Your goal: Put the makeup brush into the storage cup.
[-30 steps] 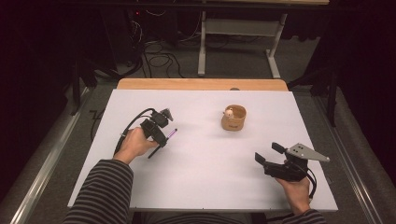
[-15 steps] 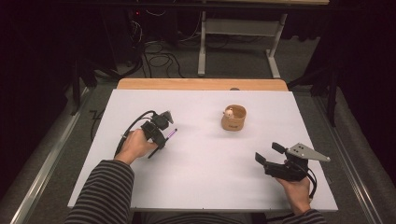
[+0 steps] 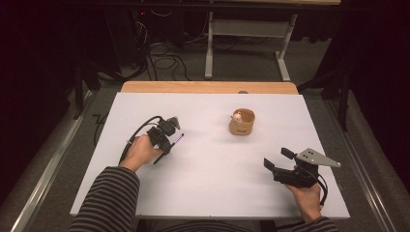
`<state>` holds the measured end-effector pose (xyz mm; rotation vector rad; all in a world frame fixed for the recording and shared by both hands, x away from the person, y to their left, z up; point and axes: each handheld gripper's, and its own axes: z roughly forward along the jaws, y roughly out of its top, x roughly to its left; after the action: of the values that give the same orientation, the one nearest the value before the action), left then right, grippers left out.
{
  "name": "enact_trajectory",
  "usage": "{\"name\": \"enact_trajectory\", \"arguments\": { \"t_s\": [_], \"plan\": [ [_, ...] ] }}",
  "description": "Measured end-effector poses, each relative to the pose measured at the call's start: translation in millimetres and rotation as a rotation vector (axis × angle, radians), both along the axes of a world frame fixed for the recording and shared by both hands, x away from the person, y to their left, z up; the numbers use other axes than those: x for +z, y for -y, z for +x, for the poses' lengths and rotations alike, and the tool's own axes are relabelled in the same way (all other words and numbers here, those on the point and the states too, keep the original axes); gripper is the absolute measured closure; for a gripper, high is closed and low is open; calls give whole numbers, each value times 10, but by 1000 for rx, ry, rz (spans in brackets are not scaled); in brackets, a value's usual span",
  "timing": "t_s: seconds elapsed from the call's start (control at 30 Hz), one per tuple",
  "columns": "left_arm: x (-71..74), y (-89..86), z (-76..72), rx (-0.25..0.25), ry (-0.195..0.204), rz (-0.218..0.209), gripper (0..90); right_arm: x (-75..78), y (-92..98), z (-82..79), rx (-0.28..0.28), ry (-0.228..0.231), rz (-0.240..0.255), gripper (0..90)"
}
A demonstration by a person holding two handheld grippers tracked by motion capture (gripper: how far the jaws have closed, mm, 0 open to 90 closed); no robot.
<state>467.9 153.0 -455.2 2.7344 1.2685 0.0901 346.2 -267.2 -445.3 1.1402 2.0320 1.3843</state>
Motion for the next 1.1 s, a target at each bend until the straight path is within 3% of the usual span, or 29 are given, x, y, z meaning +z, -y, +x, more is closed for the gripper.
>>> {"name": "enact_trajectory", "arguments": {
  "t_s": [0.47, 1.1],
  "plan": [
    [3, -8, 1, -14, 1, -7, 834, 1, -12, -4, 5, 0, -5, 204],
    [192, -63, -62, -13, 70, -129, 836, -2, -11, 2, 5, -2, -5, 204]
  ]
}}
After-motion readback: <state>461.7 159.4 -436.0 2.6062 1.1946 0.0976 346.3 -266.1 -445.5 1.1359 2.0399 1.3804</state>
